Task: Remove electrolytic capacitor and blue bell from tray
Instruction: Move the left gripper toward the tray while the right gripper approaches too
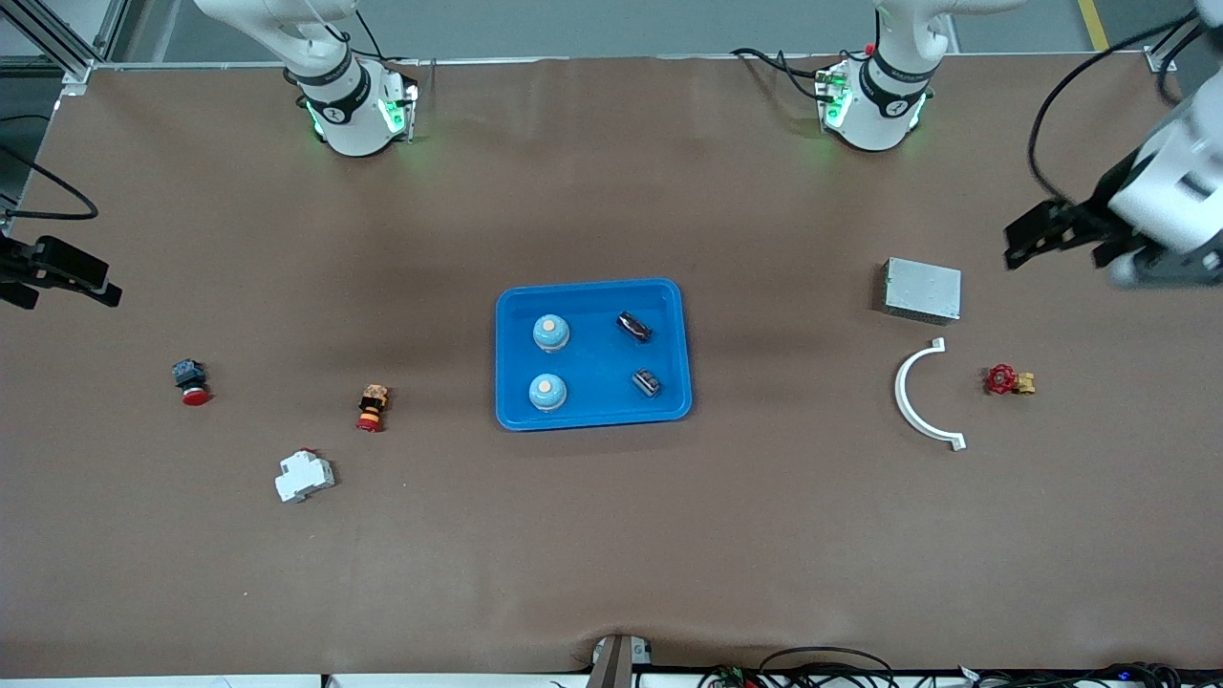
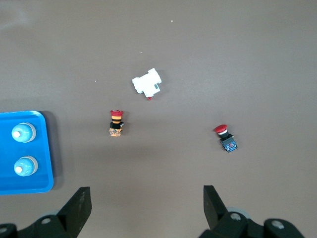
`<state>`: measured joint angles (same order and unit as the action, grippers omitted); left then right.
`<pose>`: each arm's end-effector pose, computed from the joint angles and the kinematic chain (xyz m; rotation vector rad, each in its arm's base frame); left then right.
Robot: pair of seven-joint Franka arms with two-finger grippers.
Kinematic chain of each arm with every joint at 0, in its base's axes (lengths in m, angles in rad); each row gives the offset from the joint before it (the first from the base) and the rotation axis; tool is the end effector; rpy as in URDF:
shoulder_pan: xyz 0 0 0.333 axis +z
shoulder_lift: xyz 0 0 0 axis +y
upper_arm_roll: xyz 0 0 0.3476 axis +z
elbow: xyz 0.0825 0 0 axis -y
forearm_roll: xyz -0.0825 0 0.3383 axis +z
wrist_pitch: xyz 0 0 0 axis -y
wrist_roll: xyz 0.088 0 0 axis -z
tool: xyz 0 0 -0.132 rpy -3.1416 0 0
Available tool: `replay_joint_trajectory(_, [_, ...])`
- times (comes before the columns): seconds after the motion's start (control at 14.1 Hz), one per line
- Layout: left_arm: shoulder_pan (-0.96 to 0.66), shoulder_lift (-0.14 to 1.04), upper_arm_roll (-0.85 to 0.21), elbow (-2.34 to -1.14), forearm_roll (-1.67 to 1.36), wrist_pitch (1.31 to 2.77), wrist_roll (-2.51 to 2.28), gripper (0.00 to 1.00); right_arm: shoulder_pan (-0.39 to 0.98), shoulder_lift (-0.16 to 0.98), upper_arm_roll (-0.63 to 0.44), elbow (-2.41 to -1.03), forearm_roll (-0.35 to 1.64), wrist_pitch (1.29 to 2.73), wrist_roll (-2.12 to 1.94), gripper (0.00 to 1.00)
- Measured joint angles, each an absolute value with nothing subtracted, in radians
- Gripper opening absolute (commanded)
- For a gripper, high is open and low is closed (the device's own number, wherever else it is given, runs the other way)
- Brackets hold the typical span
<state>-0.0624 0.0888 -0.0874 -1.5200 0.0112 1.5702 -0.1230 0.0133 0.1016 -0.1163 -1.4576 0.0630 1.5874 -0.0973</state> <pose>0.5315 -0.0764 0.6064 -3.1321 0.0420 0.0586 0.5445 -0.0442 0.6279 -3.0930 0.0078 -0.0523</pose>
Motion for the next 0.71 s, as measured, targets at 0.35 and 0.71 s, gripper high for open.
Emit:
replay_joint_trajectory(0.35, [-0.212, 0.302, -0.103, -1.508, -0.039, 1.726, -0.373, 1.0, 0.016, 0.098, -0.114, -1.462, 0.064, 1.588, -0.096, 1.0])
replay_joint_trajectory(0.71, [-0.354, 0.472, -0.105, -1.499, -0.064, 1.948, -0.691, 1.0, 0.077, 0.066, -0.109, -1.666, 0.1, 1.746, 0.011, 1.0])
